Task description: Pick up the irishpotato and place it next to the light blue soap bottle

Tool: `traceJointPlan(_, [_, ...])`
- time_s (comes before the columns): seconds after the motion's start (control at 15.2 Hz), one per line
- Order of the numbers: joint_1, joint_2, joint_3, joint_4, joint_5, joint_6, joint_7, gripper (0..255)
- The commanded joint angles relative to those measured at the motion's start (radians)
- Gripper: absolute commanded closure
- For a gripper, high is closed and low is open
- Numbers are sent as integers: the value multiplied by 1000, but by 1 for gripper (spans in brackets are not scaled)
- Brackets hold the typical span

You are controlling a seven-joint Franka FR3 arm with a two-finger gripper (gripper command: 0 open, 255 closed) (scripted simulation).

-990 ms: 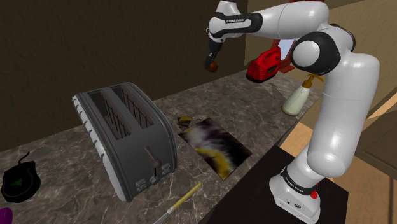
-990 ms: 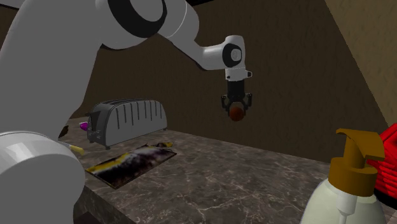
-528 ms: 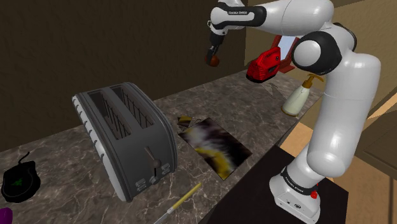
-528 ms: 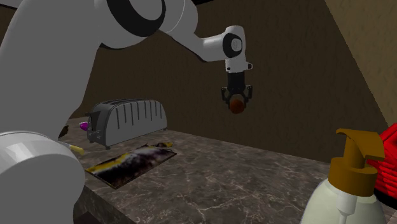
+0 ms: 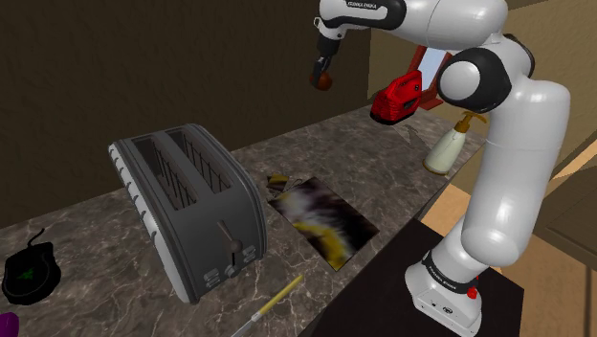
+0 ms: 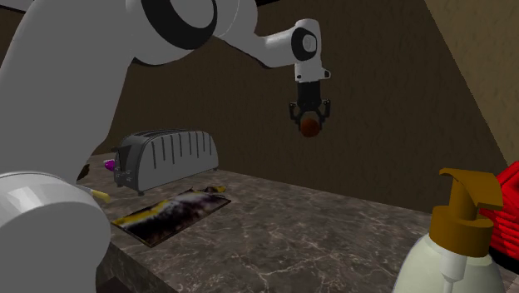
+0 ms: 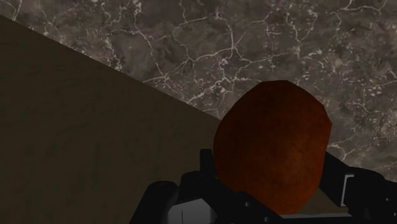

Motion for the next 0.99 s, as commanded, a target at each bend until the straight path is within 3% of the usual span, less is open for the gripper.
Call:
traceJointPlan(0.0, [-4,8,-1,41,2,-34,-1,255])
traceJointPlan(0.53, [-18,52,-1,218,10,-167,-1,255])
traceJointPlan(0.92, [-39,118,1,409,24,-291,-1,255])
